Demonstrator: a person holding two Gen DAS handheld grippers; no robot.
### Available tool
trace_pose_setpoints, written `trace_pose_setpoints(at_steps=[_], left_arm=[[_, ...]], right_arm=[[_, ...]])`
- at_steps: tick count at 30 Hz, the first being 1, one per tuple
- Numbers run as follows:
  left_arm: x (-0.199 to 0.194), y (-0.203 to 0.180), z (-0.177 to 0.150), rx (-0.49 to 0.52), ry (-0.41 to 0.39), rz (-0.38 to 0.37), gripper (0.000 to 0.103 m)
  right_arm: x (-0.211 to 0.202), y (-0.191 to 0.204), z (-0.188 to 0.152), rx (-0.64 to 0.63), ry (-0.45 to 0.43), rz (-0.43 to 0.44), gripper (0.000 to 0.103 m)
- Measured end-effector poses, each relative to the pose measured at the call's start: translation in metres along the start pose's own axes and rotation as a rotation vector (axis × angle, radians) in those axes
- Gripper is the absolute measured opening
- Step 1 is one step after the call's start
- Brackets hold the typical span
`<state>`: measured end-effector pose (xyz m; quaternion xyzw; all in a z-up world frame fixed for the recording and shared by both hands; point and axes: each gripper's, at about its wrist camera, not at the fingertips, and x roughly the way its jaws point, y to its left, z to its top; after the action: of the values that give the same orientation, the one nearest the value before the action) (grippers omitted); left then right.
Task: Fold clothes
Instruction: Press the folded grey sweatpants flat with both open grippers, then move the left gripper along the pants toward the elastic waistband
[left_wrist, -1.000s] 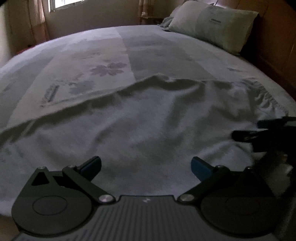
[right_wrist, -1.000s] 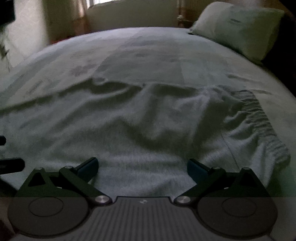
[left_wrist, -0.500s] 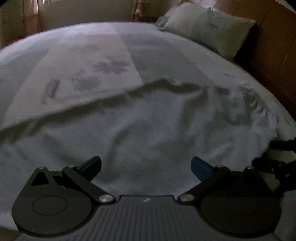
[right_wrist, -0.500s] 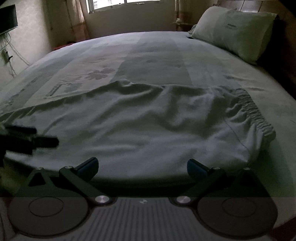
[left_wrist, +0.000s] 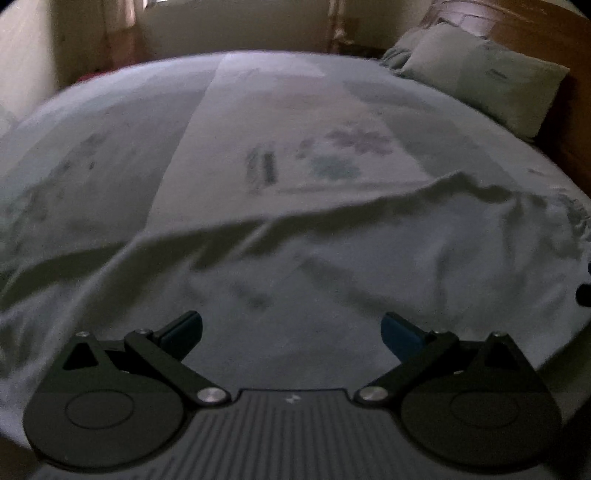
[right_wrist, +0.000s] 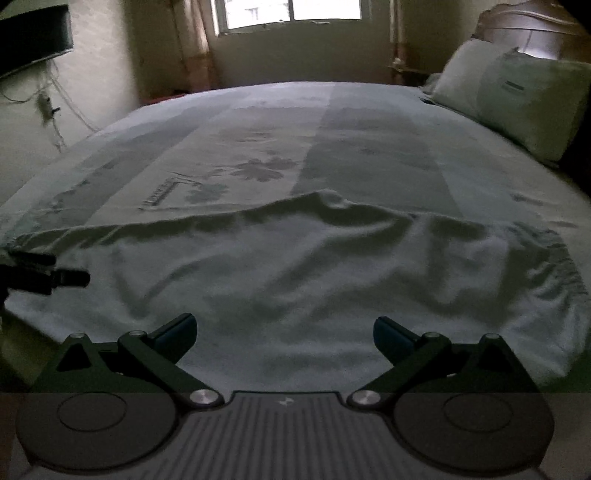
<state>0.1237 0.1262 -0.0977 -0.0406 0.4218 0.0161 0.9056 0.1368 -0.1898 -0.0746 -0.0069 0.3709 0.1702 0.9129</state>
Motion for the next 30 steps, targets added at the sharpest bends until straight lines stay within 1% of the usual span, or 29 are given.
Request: trace_pose_setpoints(at_steps=[1, 3, 6, 7, 10, 12, 14, 16, 18, 20, 21, 22, 26, 28, 30], left_arm=[[0.002, 0.004, -0.004, -0.011, 0.014, 0.000, 0.102], [0.001, 0.009, -0.009, -0.014, 0.012, -0.013, 0.102], [0.000, 0.016, -0.017, -0.017, 0.008, -0.032, 0.102], [0.000, 0.019, -0.019, -0.018, 0.007, -0.038, 0.102], [-0.001, 0.026, -0.026, -0.024, 0.006, -0.056, 0.102], [-0.007, 0.032, -0.024, -0.054, 0.015, -0.058, 0.102], [-0.019, 0.040, -0.021, -0.087, -0.028, -0.059, 0.102], [-0.028, 0.050, -0.023, -0.101, -0.076, -0.039, 0.102], [-0.026, 0.062, -0.029, -0.126, -0.067, -0.020, 0.102], [-0.020, 0.073, -0.040, -0.162, -0.036, -0.025, 0.102], [-0.020, 0.078, -0.047, -0.172, -0.033, -0.031, 0.102], [-0.025, 0.079, -0.052, -0.156, -0.063, -0.048, 0.102], [-0.038, 0.084, -0.043, -0.136, -0.067, -0.066, 0.102], [-0.042, 0.093, -0.028, -0.134, -0.115, -0.067, 0.102], [-0.035, 0.105, -0.009, -0.164, -0.135, -0.093, 0.102]], right_arm=[[0.005, 0.002, -0.002, 0.004, 0.009, 0.006, 0.103], [0.016, 0.005, -0.005, 0.012, 0.032, 0.017, 0.103], [0.033, 0.008, -0.015, 0.006, 0.089, 0.007, 0.103], [0.036, 0.009, -0.018, -0.007, 0.095, 0.000, 0.103], [0.036, 0.014, -0.027, -0.068, 0.096, -0.022, 0.103], [0.036, 0.016, -0.030, -0.086, 0.096, -0.032, 0.103], [0.035, 0.017, -0.032, -0.083, 0.086, -0.041, 0.103], [0.034, 0.019, -0.034, -0.082, 0.075, -0.054, 0.103], [0.036, 0.021, -0.035, -0.088, 0.069, -0.067, 0.103], [0.036, 0.022, -0.036, -0.091, 0.065, -0.075, 0.103], [0.036, 0.022, -0.036, -0.090, 0.065, -0.074, 0.103], [0.036, 0.022, -0.036, -0.089, 0.062, -0.074, 0.103], [0.036, 0.023, -0.040, -0.089, 0.041, -0.085, 0.103], [0.036, 0.025, -0.042, -0.092, 0.035, -0.099, 0.103], [0.036, 0.026, -0.042, -0.091, 0.035, -0.105, 0.103]])
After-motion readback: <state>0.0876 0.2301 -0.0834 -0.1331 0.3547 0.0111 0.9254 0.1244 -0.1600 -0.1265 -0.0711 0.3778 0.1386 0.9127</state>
